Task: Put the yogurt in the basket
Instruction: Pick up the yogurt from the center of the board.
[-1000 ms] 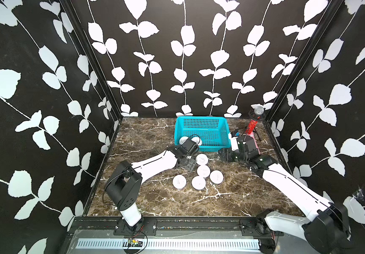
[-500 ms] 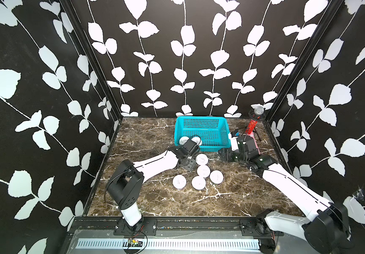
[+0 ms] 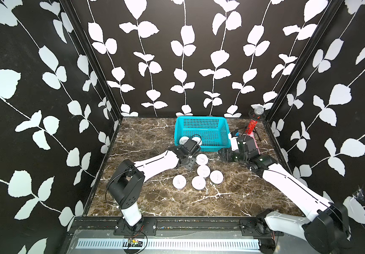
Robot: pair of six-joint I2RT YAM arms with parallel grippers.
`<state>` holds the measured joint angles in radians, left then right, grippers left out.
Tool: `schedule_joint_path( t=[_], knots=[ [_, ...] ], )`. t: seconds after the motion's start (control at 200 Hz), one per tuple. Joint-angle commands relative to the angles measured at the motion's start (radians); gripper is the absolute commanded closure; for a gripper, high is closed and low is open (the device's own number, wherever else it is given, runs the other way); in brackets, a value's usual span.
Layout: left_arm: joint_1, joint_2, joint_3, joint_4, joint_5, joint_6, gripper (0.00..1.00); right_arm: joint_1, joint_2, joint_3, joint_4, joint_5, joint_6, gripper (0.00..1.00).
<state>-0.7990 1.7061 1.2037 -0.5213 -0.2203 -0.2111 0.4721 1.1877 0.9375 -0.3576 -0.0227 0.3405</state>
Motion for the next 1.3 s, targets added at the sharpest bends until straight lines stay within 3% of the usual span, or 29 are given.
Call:
schedule_joint_path(
  t=[0.0, 0.65, 1.025, 1.295],
  knots=[
    [-0.002, 0.017, -0.007, -0.035, -0.025, -0.001, 0.45, -0.003, -0.013, -0.029, 0.007, -0.004, -0.001, 0.14],
    [-0.002, -0.187, -0.039, -0.073, -0.125, 0.011, 0.46, -0.004, -0.036, -0.025, -0.003, 0.018, -0.011, 0.14],
    [-0.002, -0.27, 0.116, -0.19, 0.003, 0.106, 0.46, -0.004, -0.054, -0.026, -0.012, 0.027, -0.015, 0.14],
    [0.0, -0.244, 0.244, -0.15, 0.095, 0.142, 0.45, -0.004, -0.066, -0.031, -0.01, 0.038, -0.014, 0.14]
  ],
)
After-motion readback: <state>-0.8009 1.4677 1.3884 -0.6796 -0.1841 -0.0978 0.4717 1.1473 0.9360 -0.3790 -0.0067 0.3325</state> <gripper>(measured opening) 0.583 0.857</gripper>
